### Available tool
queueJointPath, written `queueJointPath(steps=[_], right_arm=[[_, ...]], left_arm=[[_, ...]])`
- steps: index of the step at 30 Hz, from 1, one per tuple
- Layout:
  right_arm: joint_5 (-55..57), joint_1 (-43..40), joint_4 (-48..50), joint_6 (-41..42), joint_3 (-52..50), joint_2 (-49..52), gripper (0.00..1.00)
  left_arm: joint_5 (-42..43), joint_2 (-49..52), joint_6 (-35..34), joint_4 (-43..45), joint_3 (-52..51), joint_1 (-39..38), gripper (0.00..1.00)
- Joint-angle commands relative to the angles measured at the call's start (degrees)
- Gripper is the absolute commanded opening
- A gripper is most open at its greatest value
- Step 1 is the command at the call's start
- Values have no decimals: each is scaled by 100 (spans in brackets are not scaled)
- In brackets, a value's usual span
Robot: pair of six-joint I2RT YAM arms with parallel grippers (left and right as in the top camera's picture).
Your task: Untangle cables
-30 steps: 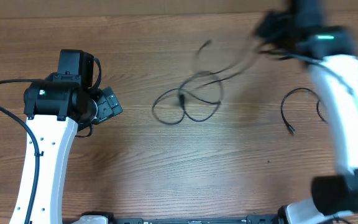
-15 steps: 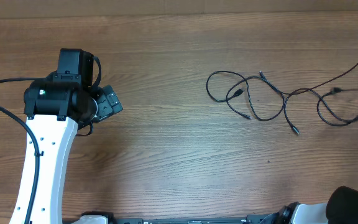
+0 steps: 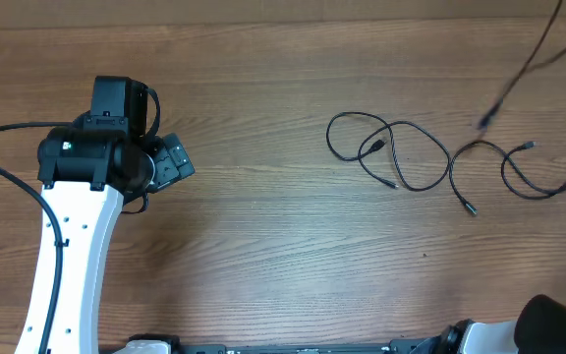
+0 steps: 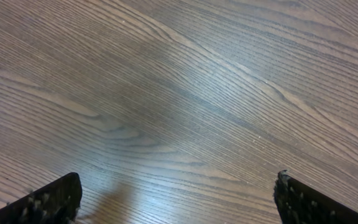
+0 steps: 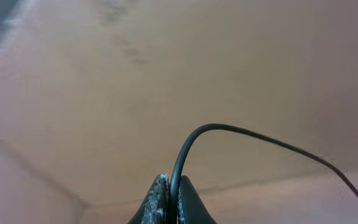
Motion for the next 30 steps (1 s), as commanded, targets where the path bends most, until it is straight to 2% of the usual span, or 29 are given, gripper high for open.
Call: queueJointPath(steps=[1, 11, 15, 22, 23, 26, 27, 30], right_arm=[[518, -111, -76, 144, 275, -90, 4], [4551, -197, -1821, 140, 271, 232, 4], [5163, -210, -2129, 142, 271, 503, 4], [5121, -195, -2481, 140, 269, 866, 4], [4972, -177, -2544, 136, 269, 905, 10], [3751, -127, -2712, -487, 269, 955, 56], [3034, -96, -2806, -911, 267, 964, 64], [1685, 70, -3193, -1749, 256, 964, 75]], left_arm=[[70, 20, 31, 7, 7, 22, 98], [70, 20, 31, 0, 7, 22, 98], [72, 20, 31, -17, 7, 22, 98], [72, 20, 31, -35, 7, 22, 98], [72, 20, 28, -33, 7, 22, 98], [70, 20, 31, -22, 7, 22, 98], [70, 20, 28, -17, 7, 22, 98], [72, 20, 28, -15, 7, 22, 98]])
